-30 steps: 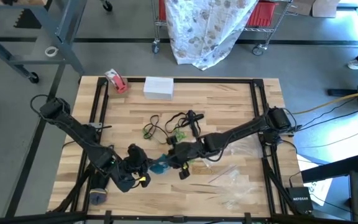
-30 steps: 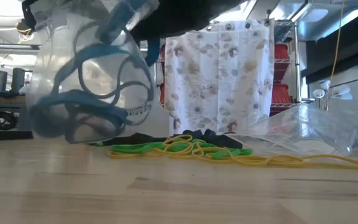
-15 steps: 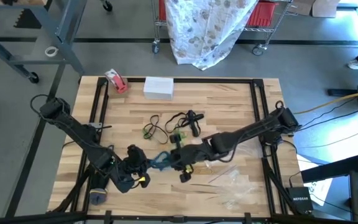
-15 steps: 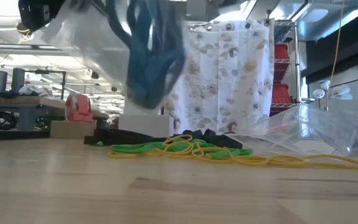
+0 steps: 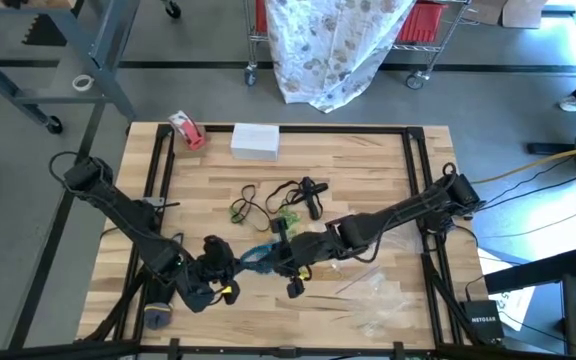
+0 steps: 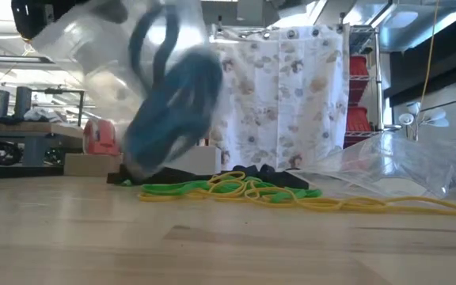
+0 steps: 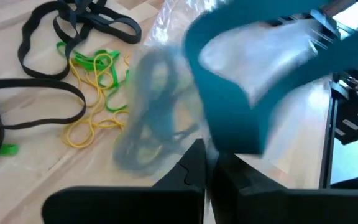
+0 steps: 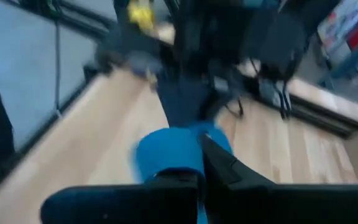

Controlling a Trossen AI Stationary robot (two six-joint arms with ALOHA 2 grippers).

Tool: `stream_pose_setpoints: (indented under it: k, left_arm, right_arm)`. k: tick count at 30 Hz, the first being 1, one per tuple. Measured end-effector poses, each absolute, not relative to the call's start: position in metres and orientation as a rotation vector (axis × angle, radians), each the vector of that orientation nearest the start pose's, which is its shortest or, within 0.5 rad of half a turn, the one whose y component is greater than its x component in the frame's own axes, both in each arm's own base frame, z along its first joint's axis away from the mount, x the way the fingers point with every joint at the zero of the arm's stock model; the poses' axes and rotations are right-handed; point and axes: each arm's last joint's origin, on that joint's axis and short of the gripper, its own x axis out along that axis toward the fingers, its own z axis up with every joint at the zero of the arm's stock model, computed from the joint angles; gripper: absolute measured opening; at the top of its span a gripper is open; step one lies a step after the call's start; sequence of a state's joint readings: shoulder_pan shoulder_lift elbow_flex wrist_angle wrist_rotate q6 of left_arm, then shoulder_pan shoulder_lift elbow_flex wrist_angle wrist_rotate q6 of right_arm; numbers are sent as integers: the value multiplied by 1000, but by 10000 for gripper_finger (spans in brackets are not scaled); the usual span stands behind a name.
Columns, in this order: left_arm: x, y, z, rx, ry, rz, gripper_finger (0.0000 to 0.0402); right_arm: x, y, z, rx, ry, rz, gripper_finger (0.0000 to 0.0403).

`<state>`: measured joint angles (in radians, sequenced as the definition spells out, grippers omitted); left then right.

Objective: Sort rubber bands
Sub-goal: Put the blue rubber band into the transparent zip bag

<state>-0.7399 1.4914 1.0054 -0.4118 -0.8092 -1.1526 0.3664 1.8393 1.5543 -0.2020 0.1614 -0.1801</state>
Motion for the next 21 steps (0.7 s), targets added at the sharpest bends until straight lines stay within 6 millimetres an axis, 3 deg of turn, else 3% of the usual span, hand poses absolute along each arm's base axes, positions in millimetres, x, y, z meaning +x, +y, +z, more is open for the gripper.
stream_pose_setpoints:
  k: [8, 21]
  left_arm:
    - [234, -187, 236, -518, 531, 379, 0]
    - [238, -182, 237, -546, 501, 417, 0]
  right_arm:
    - [404, 151, 309, -247, 366, 279, 1]
    - [425, 160, 267, -149, 429, 285, 1]
